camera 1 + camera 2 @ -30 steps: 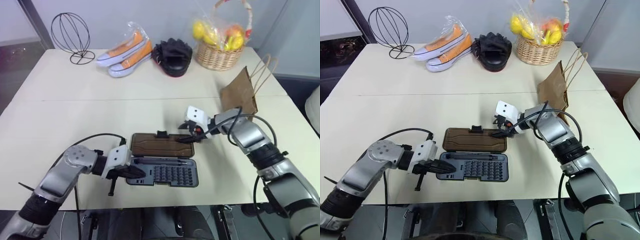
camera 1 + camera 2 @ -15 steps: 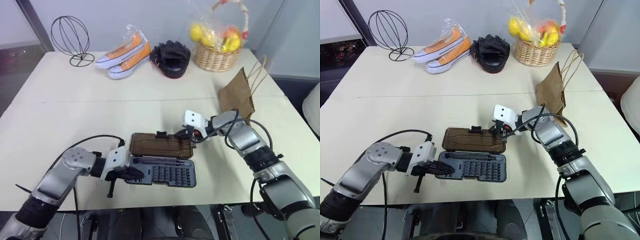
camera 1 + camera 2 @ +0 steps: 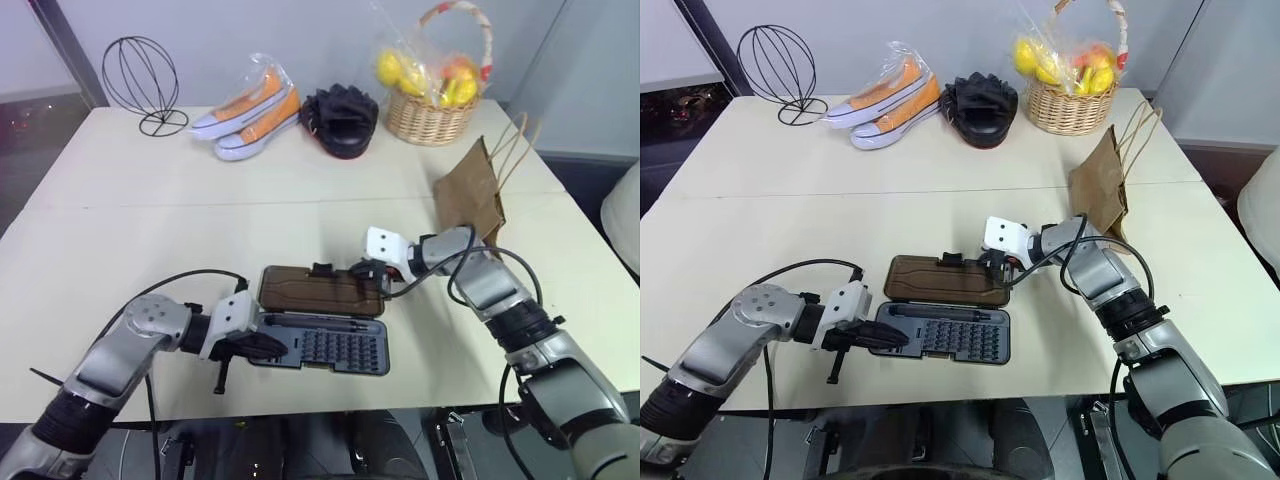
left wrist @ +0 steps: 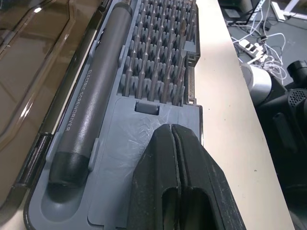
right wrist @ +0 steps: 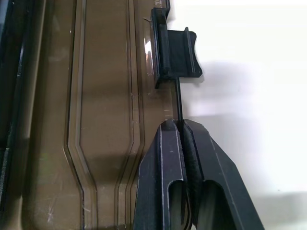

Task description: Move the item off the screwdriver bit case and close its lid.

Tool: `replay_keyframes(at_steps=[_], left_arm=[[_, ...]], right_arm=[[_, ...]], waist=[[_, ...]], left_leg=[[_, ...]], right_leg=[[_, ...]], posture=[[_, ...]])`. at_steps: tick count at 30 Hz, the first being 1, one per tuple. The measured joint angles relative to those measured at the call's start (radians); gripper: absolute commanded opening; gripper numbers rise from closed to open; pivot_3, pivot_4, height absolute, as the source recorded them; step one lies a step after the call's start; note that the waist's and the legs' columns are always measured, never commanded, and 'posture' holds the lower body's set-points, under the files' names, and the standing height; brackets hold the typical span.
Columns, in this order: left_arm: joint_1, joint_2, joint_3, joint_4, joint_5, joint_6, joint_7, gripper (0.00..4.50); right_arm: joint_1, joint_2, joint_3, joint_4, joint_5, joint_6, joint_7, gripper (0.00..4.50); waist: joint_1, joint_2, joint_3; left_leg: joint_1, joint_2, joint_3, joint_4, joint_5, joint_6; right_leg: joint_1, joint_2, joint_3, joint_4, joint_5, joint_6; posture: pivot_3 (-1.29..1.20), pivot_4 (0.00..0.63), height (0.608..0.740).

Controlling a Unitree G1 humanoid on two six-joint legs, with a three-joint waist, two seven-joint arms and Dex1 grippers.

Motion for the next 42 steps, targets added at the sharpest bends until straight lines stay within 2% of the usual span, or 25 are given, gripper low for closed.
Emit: replay_keyframes(at_steps=[11, 17, 33, 42], left_arm=[[-0.002, -0.008, -0.001, 0.008, -0.006, -0.003, 0.004, 0.00], [0.000, -0.014, -0.001, 0.008, -0.008, 0.000, 0.010, 0.00], [0.022, -0.015, 0.002, -0.009, -0.019, 0.001, 0.038, 0.00], [0.020, -0.023, 0.001, -0.004, -0.029, 0.012, 0.048, 0.00]], right_arm=[[0.154, -0.066, -0.049, -0.386, -0.088, 0.141, -0.128, 0.02], [0.271, -0.089, -0.058, -0.583, -0.208, 0.136, -0.236, 0.02], [0.390, -0.114, -0.048, -0.661, -0.404, -0.043, -0.371, 0.02], [0.456, -0.133, -0.080, -0.657, -0.481, -0.227, -0.471, 0.02]], waist=[[0.005, 0.000, 0.000], [0.006, 0.000, 0.000], [0.007, 0.000, 0.000], [0.009, 0.000, 0.000]], left_leg=[[-0.002, 0.000, 0.000, 0.000, 0.000, 0.000], [-0.003, 0.000, 0.000, 0.000, 0.000, 0.000], [-0.003, 0.000, 0.000, 0.000, 0.000, 0.000], [-0.004, 0.000, 0.000, 0.000, 0.000, 0.000]], right_leg=[[-0.002, 0.000, 0.000, -0.001, 0.000, 0.000], [-0.002, 0.000, 0.000, -0.001, -0.001, -0.001], [-0.002, -0.001, 0.000, -0.002, -0.002, -0.002], [-0.002, -0.002, 0.000, -0.003, -0.003, -0.002]], posture=[[0.00, 0.150, 0.740], [0.00, 0.150, 0.740], [0.00, 0.150, 0.740], [0.00, 0.150, 0.740]])
